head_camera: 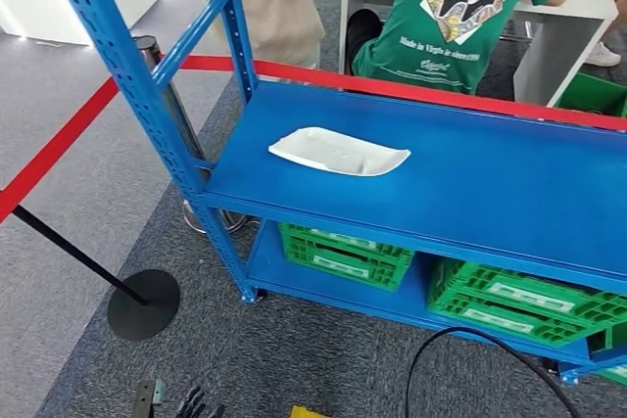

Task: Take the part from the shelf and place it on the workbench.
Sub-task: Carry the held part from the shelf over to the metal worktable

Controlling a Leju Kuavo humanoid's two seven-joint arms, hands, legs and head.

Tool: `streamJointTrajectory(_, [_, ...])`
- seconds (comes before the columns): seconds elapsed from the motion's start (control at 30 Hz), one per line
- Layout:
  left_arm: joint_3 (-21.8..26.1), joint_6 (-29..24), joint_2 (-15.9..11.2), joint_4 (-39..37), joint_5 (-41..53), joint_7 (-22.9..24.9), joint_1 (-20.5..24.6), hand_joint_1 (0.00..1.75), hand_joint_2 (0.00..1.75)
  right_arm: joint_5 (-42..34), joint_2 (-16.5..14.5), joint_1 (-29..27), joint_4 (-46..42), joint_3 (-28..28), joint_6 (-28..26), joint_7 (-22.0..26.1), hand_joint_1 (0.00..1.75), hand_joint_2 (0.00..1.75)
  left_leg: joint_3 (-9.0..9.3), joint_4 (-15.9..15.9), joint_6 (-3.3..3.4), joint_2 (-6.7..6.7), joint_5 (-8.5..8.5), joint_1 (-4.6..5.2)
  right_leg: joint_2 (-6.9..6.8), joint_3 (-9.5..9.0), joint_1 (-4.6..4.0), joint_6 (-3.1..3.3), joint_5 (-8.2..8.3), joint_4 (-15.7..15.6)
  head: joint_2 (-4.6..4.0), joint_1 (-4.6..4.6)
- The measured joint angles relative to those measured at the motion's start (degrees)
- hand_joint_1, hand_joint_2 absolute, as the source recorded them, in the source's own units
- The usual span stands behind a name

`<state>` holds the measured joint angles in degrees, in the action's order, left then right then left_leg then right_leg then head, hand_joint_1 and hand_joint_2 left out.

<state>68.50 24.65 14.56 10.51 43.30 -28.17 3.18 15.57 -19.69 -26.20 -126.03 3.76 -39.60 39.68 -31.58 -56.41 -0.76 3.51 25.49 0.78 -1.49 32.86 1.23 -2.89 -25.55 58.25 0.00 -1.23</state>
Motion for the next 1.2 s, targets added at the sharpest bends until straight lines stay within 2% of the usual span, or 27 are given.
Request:
streamJointTrajectory(0.07, [0.0, 0.0, 0.0, 0.0, 0.0, 0.0, 0.1, 0.0, 1.75, 0.0, -0.1, 0.0, -0.1, -0.3, 0.0, 0.0, 1.75, 1.75, -0.34, -1.1, -0.69, -0.44, 1.23, -0.22, 1.01, 0.14, 0.18, 0.61, 0.19, 0.0, 0.0, -0.09])
streamJointTrajectory(0.1, [0.0, 0.0, 0.0, 0.0, 0.0, -0.1, 0.1, 0.0, 1.75, 0.1, -0.1, 0.0, -0.1, -0.4, 0.0, 0.0, 1.75, 1.75, -1.15, -3.1, -1.05, -1.12, 2.71, -0.34, 1.47, 0.15, 0.33, 0.85, 0.29, -0.1, 0.0, -0.24])
streamJointTrajectory(0.17, [0.0, 0.0, 0.0, 0.0, 0.0, -0.1, 0.0, 0.0, 1.75, 0.1, -0.2, 0.0, -0.1, -0.6, 0.0, 0.0, 1.75, 1.75, -4.47, -10.5, -1.58, -2.42, 6.66, -0.61, 2.48, 0.3, 0.43, 1.11, 0.34, -0.1, 0.0, -0.51])
streamJointTrajectory(0.2, [0.0, 0.0, 0.0, 0.0, 0.0, -0.1, -0.1, 0.0, 1.75, 0.1, -0.2, 0.0, -0.1, -0.7, 0.0, 0.0, 1.75, 1.75, -6.19, -14.1, -1.73, -2.63, 8.0, -0.72, 3.09, 0.37, 0.45, 1.15, 0.36, -0.1, 0.0, -0.57])
streamJointTrajectory(0.23, [0.0, 0.0, 0.0, 0.0, 0.0, -0.1, -0.1, 0.0, 1.75, 0.1, -0.2, 0.0, -0.1, -0.8, 0.0, 0.0, 1.75, 1.75, -7.25, -16.1, -1.8, -2.72, 8.32, -0.8, 3.76, 0.41, 0.47, 1.15, 0.39, -0.1, 0.0, -0.59])
streamJointTrajectory(0.27, [0.0, 0.0, 0.0, 0.0, 0.0, -0.1, -0.1, 0.0, 1.75, 0.1, -0.2, 0.0, -0.1, -0.9, 0.0, 0.0, 1.75, 1.75, -7.27, -16.0, -1.8, -2.82, 7.44, -0.88, 4.46, 0.41, 0.52, 1.1, 0.42, -0.1, 0.0, -0.59])
streamJointTrajectory(0.3, [0.0, 0.0, 0.0, 0.0, 0.0, -0.1, -0.1, 0.0, 1.75, 0.1, -0.2, 0.0, -0.1, -1.0, 0.0, 0.0, 1.75, 1.75, -6.19, -13.7, -1.76, -3.11, 5.6, -0.98, 5.21, 0.39, 0.6, 1.0, 0.46, -0.1, 0.0, -0.59])
streamJointTrajectory(0.33, [0.0, 0.0, 0.0, 0.0, 0.0, -0.1, -0.1, 0.0, 1.75, 0.1, -0.2, 0.0, -0.1, -1.0, 0.0, 0.0, 1.75, 1.75, -4.35, -10.0, -1.74, -4.11, 3.4, -1.15, 5.97, 0.38, 0.71, 0.81, 0.52, -0.1, 0.0, -0.6])
streamJointTrajectory(0.37, [0.0, 0.0, 0.0, 0.0, 0.0, -0.1, -0.1, 0.0, 1.75, 0.0, -0.2, 0.0, -0.1, -1.1, 0.0, 0.0, 1.75, 1.75, -2.39, -6.0, -1.7, -5.87, 1.79, -1.39, 6.69, 0.46, 0.73, 0.53, 0.56, 0.0, 0.0, -0.67])
streamJointTrajectory(0.4, [0.0, 0.0, 0.0, 0.0, 0.0, -0.1, -0.1, 0.0, 1.75, 0.0, -0.3, 0.0, -0.1, -1.2, 0.0, 0.0, 1.75, 1.75, -0.89, -2.8, -1.63, -7.39, 0.82, -1.58, 7.4, 0.62, 0.77, 0.16, 0.64, 0.0, 0.0, -0.73])
streamJointTrajectory(0.43, [0.0, 0.0, 0.0, 0.0, 0.0, -0.1, -0.2, 0.0, 1.75, 0.0, -0.3, 0.0, -0.1, -1.2, 0.0, 0.0, 1.75, 1.75, -0.02, -1.0, -1.49, -8.61, 0.58, -1.68, 8.03, 0.82, 0.84, -0.27, 0.75, 0.0, 0.0, -0.82])
streamJointTrajectory(0.47, [0.0, 0.0, 0.1, 0.0, 0.0, -0.1, -0.2, 0.0, 1.75, 0.0, -0.3, -0.1, -0.1, -1.3, 0.0, 0.0, 1.75, 1.75, 0.25, -0.4, -1.21, -8.96, 0.79, -1.63, 8.67, 0.99, 0.93, -0.74, 0.93, -0.2, 0.0, -0.88])
streamJointTrajectory(0.5, [0.0, 0.0, 0.1, 0.0, 0.0, -0.1, -0.1, 0.0, 1.75, 0.0, -0.3, -0.2, -0.1, -1.4, 0.0, 0.0, 1.75, 1.75, 0.27, -0.3, -0.81, -8.33, 0.75, -1.55, 9.32, 1.17, 1.09, -1.23, 1.17, -0.6, 0.0, -0.89])
streamJointTrajectory(0.53, [0.0, 0.0, 0.1, 0.0, 0.0, -0.1, -0.1, 0.0, 1.75, -0.1, -0.3, -0.3, -0.2, -1.5, 0.0, 0.0, 1.75, 1.75, 0.34, -0.1, -0.34, -7.59, 0.62, -1.52, 9.34, 1.33, 1.18, -1.6, 1.25, -0.7, 0.0, -0.87])
streamJointTrajectory(0.6, [0.0, 0.0, 0.1, 0.0, 0.0, -0.1, 0.0, 0.0, 1.75, -0.1, -0.3, -0.4, -0.3, -1.7, 0.0, -0.1, 1.75, 1.75, 0.48, 0.3, 0.64, -5.96, 0.38, -1.53, 6.8, 2.71, 0.89, -1.94, -0.44, 1.7, 0.0, -0.5])
streamJointTrajectory(0.67, [0.0, -0.1, 0.1, 0.0, 0.0, -0.1, -0.2, 0.0, 1.75, -0.2, -0.3, -0.3, -0.3, -1.9, 0.0, -0.1, 1.75, 1.75, 0.54, 0.4, 1.23, -4.28, 0.46, -1.18, 3.29, 5.94, 0.5, -1.87, -4.46, 8.8, 0.0, 0.0])
streamJointTrajectory(0.7, [0.1, -0.1, 0.1, 0.0, 0.0, -0.1, -0.3, 0.0, 1.75, -0.2, -0.3, -0.3, -0.3, -2.0, 0.0, -0.1, 1.75, 1.75, 0.57, 0.4, 1.37, -3.41, 0.53, -0.92, 2.53, 7.67, 0.42, -1.84, -6.19, 12.7, 0.0, 0.11])
streamJointTrajectory(0.73, [0.1, -0.1, 0.1, 0.0, 0.0, -0.1, -0.4, 0.0, 1.75, -0.2, -0.3, -0.3, -0.3, -2.1, 0.0, -0.1, 1.75, 1.75, 0.63, 0.4, 1.47, -2.56, 0.6, -0.69, 2.21, 8.71, 0.35, -1.77, -6.97, 15.2, 0.0, 0.14])
streamJointTrajectory(0.77, [0.1, -0.1, 0.1, 0.0, 0.0, -0.1, -0.4, 0.0, 1.75, -0.2, -0.3, -0.4, -0.3, -2.1, 0.0, -0.1, 1.75, 1.75, 0.72, 0.3, 1.55, -1.74, 0.68, -0.5, 2.01, 8.66, 0.25, -1.64, -6.63, 15.5, 0.0, 0.15])
streamJointTrajectory(0.8, [0.1, -0.1, 0.1, 0.0, 0.0, -0.1, -0.4, 0.0, 1.75, -0.2, -0.3, -0.4, -0.3, -2.2, 0.0, -0.1, 1.75, 1.75, 0.9, 0.3, 1.58, -0.95, 0.8, -0.34, 1.69, 7.36, 0.11, -1.42, -5.29, 13.4, 0.0, 0.15])
streamJointTrajectory(0.83, [0.2, -0.1, 0.1, 0.0, 0.0, -0.1, -0.3, 0.0, 1.75, -0.3, -0.3, -0.4, -0.3, -2.2, 0.0, -0.1, 1.75, 1.75, 1.17, 0.3, 1.55, -0.24, 0.97, -0.23, 0.99, 5.1, -0.09, -1.13, -3.43, 9.6, 0.0, 0.15])
streamJointTrajectory(0.9, [0.2, -0.1, 0.2, 0.0, 0.0, -0.1, -0.3, 0.0, 1.75, -0.3, -0.3, -0.3, -0.3, -2.2, 0.0, -0.1, 1.75, 1.75, 1.69, 0.2, 1.23, 0.87, 1.39, 0.14, -1.1, 0.94, -0.57, -0.42, -0.75, 2.4, 0.0, 0.13])
streamJointTrajectory(0.97, [0.2, -0.1, 0.2, 0.0, 0.0, -0.1, -0.2, 0.0, 1.75, -0.3, -0.3, -0.4, -0.3, -2.3, 0.0, -0.1, 1.75, 1.75, 1.93, 0.1, 0.8, 1.76, 1.62, 0.41, -1.67, -0.22, -0.88, 0.11, -0.12, 0.1, 0.0, 0.05])
streamJointTrajectory(1.03, [0.3, -0.1, 0.2, 0.0, 0.1, -0.1, -0.1, 0.0, 1.75, -0.4, -0.3, -0.5, -0.4, -2.4, 0.0, -0.1, 1.75, 1.75, 2.02, 0.0, 0.28, 2.44, 1.78, 0.32, -0.42, 0.02, -0.81, 0.59, 0.22, 0.0, 0.0, 0.03])
streamJointTrajectory(1.1, [0.3, -0.1, 0.2, 0.0, 0.1, -0.1, 0.0, 0.0, 1.75, -0.3, -0.4, -0.6, -0.4, -2.4, 0.0, -0.1, 1.75, 1.75, 1.3, -1.8, -0.45, 0.75, 3.49, 0.09, 0.68, 0.1, -0.46, 1.15, 0.59, -0.4, 0.0, -0.12])
streamJointTrajectory(1.17, [0.3, 0.0, 0.2, 0.0, 0.1, -0.1, -0.1, 0.0, 1.75, -0.3, -0.4, -0.6, -0.4, -2.5, 0.0, -0.1, 1.75, 1.75, -1.53, -8.2, -1.08, -1.92, 7.26, -0.25, 1.82, 0.22, -0.16, 1.44, 0.83, -0.6, 0.0, -0.43])
streamJointTrajectory(1.2, [0.3, 0.0, 0.2, 0.0, 0.1, -0.1, -0.2, 0.0, 1.75, -0.3, -0.5, -0.6, -0.4, -2.6, 0.0, -0.1, 1.75, 1.75, -3.38, -12.1, -1.29, -2.52, 8.97, -0.42, 2.48, 0.32, -0.1, 1.48, 0.9, -0.6, 0.0, -0.52])
